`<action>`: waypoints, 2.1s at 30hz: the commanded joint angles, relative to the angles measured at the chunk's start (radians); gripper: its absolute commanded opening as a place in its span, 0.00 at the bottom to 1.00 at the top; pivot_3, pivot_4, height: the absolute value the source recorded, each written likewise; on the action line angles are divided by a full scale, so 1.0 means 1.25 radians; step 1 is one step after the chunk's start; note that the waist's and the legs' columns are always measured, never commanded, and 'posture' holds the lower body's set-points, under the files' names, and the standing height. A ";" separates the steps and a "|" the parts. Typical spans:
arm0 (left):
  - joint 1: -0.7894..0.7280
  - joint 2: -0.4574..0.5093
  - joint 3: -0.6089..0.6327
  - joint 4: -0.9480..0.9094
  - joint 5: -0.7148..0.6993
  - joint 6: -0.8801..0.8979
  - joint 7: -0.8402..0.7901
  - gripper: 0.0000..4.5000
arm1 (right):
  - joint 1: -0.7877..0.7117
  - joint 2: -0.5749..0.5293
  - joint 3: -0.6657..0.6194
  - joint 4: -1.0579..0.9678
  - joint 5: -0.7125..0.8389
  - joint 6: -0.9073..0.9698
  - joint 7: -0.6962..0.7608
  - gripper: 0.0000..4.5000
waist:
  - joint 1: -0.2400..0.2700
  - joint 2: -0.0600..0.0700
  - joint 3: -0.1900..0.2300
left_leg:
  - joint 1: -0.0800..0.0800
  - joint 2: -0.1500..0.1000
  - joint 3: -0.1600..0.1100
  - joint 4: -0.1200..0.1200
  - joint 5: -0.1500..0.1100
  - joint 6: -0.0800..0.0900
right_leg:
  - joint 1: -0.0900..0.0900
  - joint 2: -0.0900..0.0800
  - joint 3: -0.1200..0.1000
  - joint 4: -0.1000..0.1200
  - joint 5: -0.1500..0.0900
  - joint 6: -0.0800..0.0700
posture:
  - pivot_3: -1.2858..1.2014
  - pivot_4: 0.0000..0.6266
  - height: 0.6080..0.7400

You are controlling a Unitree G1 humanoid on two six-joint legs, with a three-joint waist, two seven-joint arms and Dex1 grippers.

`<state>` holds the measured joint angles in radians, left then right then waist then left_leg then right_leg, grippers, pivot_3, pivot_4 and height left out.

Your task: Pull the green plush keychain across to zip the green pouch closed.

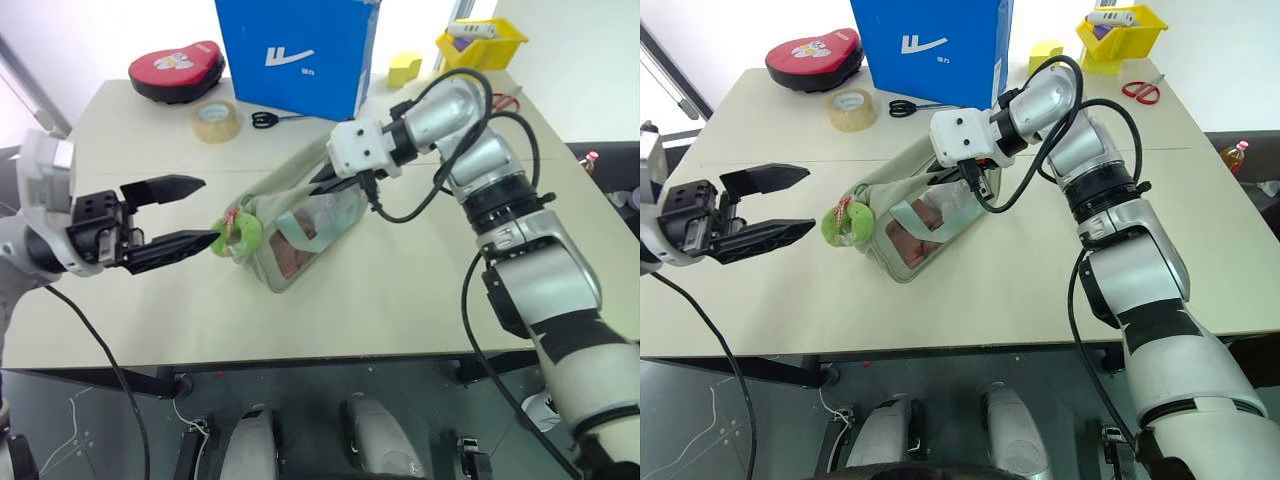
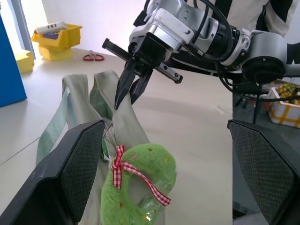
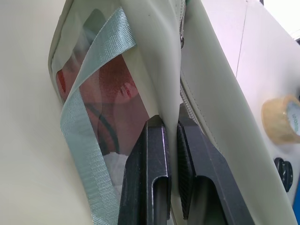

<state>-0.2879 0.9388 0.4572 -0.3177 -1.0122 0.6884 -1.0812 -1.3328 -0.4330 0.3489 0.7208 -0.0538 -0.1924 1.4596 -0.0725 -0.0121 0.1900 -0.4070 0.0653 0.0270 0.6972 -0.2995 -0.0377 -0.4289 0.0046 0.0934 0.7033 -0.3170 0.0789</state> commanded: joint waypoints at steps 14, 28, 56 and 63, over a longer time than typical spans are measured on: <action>-0.024 -0.013 -0.007 0.017 0.020 -0.045 0.001 1.00 | 0.080 -0.217 0.017 -0.704 0.026 0.966 -0.002 0.01 | -0.001 0.000 0.000 | -0.001 0.000 0.000 -0.001 0.000 0.000 | -0.002 0.002 0.000 0.000 0.000 0.000 | 0.52 0.24 0.98; -0.084 -0.002 -0.055 0.064 0.054 -0.046 -0.041 1.00 | 0.135 -0.159 -0.008 -0.870 0.155 1.146 -0.225 0.01 | 0.000 0.000 0.000 | -0.001 -0.001 0.000 -0.001 0.000 0.000 | -0.002 0.002 0.001 -0.001 0.000 0.000 | 0.52 0.24 0.98; -0.068 0.012 -0.053 0.062 0.089 -0.041 -0.063 1.00 | 0.246 -0.400 -0.137 -0.855 0.297 0.892 -0.218 0.99 | 0.005 -0.001 0.000 | -0.001 -0.001 0.000 -0.002 0.000 0.001 | -0.001 0.001 0.000 -0.003 0.000 0.000 | 0.52 0.24 0.98; -0.074 0.012 -0.058 0.070 0.095 -0.043 -0.070 1.00 | 0.358 -0.460 -0.157 -0.837 0.285 0.818 -0.219 0.94 | 0.002 0.000 0.000 | -0.001 -0.001 0.000 -0.002 -0.001 0.001 | -0.001 0.002 0.001 -0.003 0.000 0.000 | 0.52 0.24 0.98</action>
<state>-0.3641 0.9349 0.3683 -0.2286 -0.8942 0.6452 -1.1595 -0.8896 -0.9940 0.1844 -0.3254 0.3081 0.8632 1.1910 -0.0704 -0.0126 0.1901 -0.4082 0.0644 0.0272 0.6948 -0.3001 -0.0365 -0.4304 0.0068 0.0948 0.7001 -0.3172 0.0789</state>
